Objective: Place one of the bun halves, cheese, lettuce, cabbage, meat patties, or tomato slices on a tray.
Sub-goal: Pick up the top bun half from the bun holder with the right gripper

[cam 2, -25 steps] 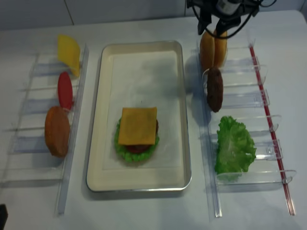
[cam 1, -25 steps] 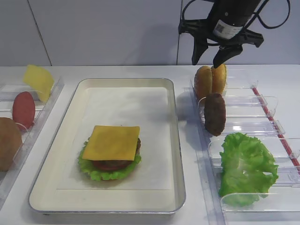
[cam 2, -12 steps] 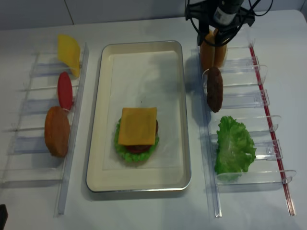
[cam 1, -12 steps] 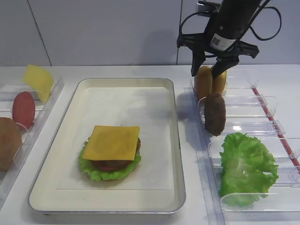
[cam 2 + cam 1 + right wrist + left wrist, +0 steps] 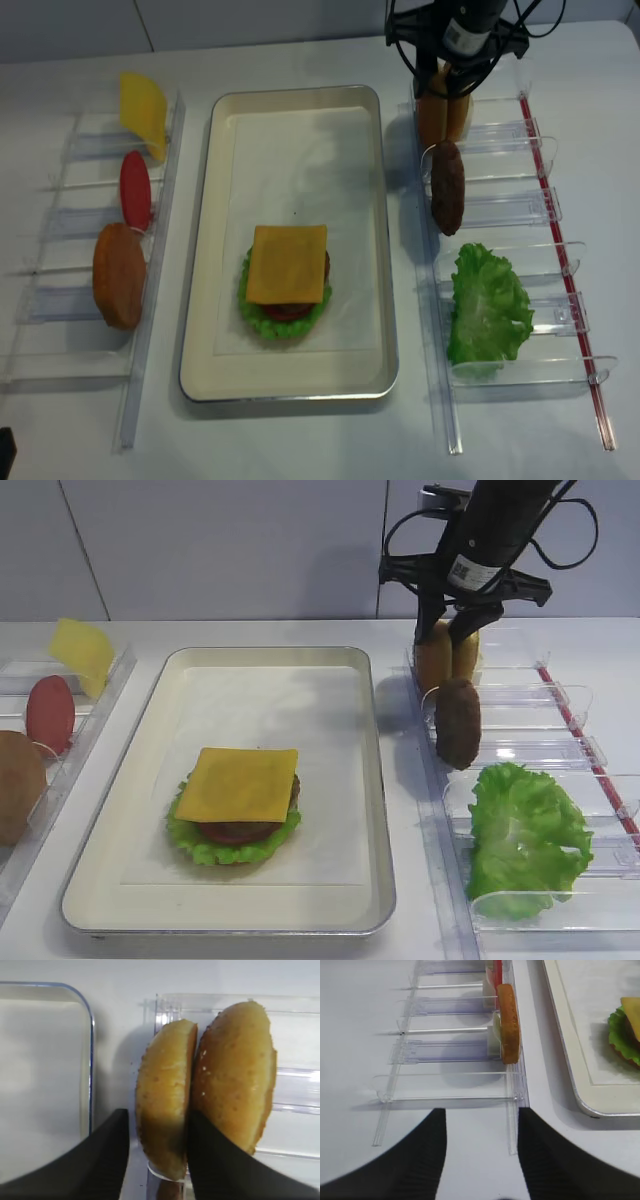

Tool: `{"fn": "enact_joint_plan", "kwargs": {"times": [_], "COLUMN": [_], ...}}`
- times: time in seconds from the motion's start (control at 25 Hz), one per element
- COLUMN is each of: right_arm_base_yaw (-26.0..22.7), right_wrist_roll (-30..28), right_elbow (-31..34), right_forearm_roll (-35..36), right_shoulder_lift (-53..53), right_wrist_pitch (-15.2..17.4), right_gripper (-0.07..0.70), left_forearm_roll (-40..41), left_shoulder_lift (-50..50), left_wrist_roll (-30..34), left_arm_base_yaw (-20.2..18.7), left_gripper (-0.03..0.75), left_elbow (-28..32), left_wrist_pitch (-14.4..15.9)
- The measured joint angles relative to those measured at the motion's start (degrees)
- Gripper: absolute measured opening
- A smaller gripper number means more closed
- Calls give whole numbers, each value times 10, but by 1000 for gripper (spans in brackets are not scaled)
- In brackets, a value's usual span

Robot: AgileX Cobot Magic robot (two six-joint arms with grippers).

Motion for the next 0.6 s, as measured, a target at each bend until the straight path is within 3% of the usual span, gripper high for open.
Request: {"fn": "enact_joint_plan", "kwargs": {"times": [0.16,0.4,0.6], "right_arm_base_yaw": [0,0,0], "right_wrist_roll": [0,-1,-1], "right_elbow": [0,0,-36], "right_forearm_roll": [-1,3,2], "right_shoulder_lift": [3,5,10], "right_wrist_pitch": [1,6,44], "right_gripper": [244,225,224], "left_forearm_roll": [0,0,0], "left_shoulder_lift": [0,0,0], "left_wrist_roll": [0,0,0], "left_arm_base_yaw": [0,0,0], "left_gripper": [336,336,336], "left_elbow": [0,0,0], "left_wrist_pitch": [0,0,0]}}
